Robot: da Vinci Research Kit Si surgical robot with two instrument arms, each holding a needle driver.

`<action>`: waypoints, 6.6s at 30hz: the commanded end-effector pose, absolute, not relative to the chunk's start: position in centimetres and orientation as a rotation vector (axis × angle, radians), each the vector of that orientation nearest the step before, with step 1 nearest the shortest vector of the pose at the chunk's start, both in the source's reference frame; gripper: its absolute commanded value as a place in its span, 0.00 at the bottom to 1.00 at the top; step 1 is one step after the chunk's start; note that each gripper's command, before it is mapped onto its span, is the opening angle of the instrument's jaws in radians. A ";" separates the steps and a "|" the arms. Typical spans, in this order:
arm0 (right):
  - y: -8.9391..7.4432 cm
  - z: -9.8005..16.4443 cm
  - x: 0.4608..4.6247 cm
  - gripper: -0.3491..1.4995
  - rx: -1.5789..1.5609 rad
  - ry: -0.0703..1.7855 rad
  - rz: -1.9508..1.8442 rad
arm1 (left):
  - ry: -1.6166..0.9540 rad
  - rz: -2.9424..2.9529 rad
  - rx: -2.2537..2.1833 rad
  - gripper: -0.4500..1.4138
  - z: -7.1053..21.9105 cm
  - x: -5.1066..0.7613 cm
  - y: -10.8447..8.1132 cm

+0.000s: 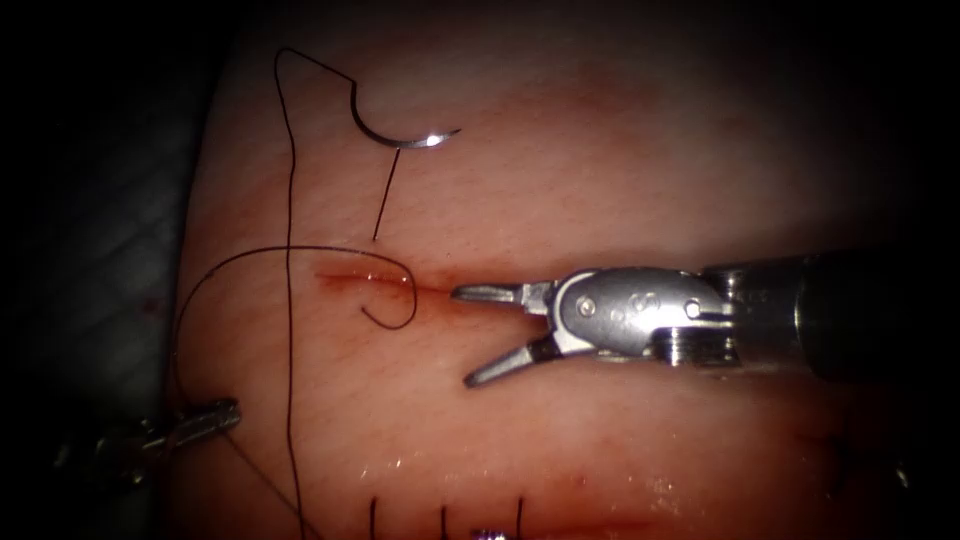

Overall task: Wound Closure
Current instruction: With the left hand, loop the suture twice counter-clockwise around the right gripper, then with the right tool grasp the suture tail end.

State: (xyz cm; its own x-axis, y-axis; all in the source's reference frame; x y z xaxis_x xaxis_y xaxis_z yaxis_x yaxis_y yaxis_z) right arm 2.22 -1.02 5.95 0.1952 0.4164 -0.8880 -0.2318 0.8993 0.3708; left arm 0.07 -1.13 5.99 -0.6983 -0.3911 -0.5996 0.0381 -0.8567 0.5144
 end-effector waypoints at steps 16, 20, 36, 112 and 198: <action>-0.6 6.2 2.80 0.00 0.132 1.358 0.435 | -0.757 -2.556 1.117 0.00 5.9 0.07 -1.1; -0.5 6.4 3.08 0.00 0.119 1.365 0.442 | -0.751 -2.521 1.170 0.00 5.9 0.07 -1.1; -0.7 6.9 3.47 0.00 0.214 1.427 0.426 | -0.735 -2.471 1.217 0.00 5.9 0.15 -1.0; -1.1 7.3 4.10 0.82 0.226 1.285 0.256 | -0.780 -2.093 1.226 0.00 5.5 -0.47 -0.5; -1.0 7.2 3.55 0.75 0.306 1.325 1.299 | -0.414 -2.130 1.402 0.00 7.3 -0.72 -0.8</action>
State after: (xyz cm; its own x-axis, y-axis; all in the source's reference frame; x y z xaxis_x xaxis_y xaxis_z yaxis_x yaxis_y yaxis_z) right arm 3.50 -1.02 7.13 -0.2656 0.8077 -0.5264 -0.5223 0.3385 0.7827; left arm -0.67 -0.77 7.24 -0.3073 -0.5925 -0.7446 0.2725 -0.8045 0.5277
